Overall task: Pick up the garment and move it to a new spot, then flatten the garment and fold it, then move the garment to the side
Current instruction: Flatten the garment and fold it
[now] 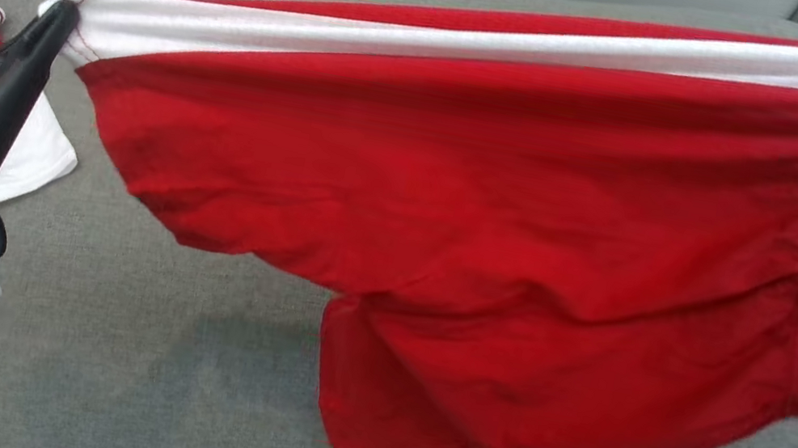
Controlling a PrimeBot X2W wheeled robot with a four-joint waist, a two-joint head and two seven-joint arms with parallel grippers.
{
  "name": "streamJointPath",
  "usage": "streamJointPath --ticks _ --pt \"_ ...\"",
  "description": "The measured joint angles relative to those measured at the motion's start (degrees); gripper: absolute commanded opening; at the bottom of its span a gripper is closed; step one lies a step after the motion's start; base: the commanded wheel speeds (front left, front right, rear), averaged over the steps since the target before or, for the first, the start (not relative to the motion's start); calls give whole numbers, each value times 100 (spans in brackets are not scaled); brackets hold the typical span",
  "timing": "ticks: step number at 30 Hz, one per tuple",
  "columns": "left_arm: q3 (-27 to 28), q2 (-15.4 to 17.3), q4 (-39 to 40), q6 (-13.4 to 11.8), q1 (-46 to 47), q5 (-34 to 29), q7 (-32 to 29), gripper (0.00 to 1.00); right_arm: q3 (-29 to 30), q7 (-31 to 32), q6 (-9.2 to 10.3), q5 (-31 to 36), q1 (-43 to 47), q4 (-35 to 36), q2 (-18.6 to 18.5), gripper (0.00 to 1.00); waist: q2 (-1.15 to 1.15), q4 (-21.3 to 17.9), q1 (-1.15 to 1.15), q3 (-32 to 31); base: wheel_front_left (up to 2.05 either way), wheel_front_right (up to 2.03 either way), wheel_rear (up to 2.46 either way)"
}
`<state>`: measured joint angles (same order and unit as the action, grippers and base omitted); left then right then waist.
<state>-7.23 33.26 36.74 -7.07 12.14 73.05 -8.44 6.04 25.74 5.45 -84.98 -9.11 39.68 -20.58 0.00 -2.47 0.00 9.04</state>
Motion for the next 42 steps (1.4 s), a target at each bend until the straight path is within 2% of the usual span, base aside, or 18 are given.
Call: streamJointPath --ticks 1,3,7,10,13,17,19,21,25,27,30,34,42 --pt "-18 14 -192 0 58 78 -121 0 11 18 130 14 -115 -225 -5 0 0 1 0 65 0 0 0" --pt "-88 11 -591 8 336 136 -334 0 -68 69 229 46 -432 -682 9 0 0 14 0 200 0 0 0" --pt "-261 -73 -1468 43 1262 121 -598 0 -375 22 229 480 -1396 -1607 146 0 0 71 0 478 0 0 0" --pt "-432 -245 -2117 52 2024 -151 -666 0 -627 -271 221 964 -2377 -2243 467 0 0 125 0 695 0 0 0" --pt "-337 -403 -2573 52 2918 -727 -490 0 -848 -770 212 1529 -3384 -2730 971 0 0 163 0 918 0 0 0" --pt "133 -1011 -2926 52 4380 -989 36 0 -1014 -1305 196 2189 -4447 -3294 1469 0 0 166 0 1301 0 0 0" --pt "111 -1113 -2903 48 4722 -994 101 0 -989 -1358 197 2201 -4737 -3377 1513 0 0 158 0 1454 0 0 0" --pt "34 -1144 -2843 42 4890 -1002 103 0 -993 -1323 197 2212 -4817 -3423 1401 0 0 155 0 1608 0 0 0" --pt "-229 -1279 -2655 -1 4682 -988 164 0 -1162 -1024 205 2206 -4545 -3461 980 0 0 181 0 1909 0 0 0" --pt "-316 -1305 -2684 4 4153 -990 256 0 -1247 -921 191 2124 -4081 -3555 939 0 0 209 0 2034 0 0 0" --pt "-567 -1411 -2802 55 2977 -987 342 0 -1268 -802 29 1904 -3070 -3780 907 0 0 288 2 2112 0 0 0" --pt "-620 -1513 -2782 54 1817 -946 501 0 -1226 -743 -146 1724 -2083 -3855 859 0 0 353 2 2009 0 0 0" --pt "-587 -1646 -2561 52 525 -635 701 0 -1184 -601 -380 1421 -1128 -3578 873 0 0 377 1 1495 0 0 0"
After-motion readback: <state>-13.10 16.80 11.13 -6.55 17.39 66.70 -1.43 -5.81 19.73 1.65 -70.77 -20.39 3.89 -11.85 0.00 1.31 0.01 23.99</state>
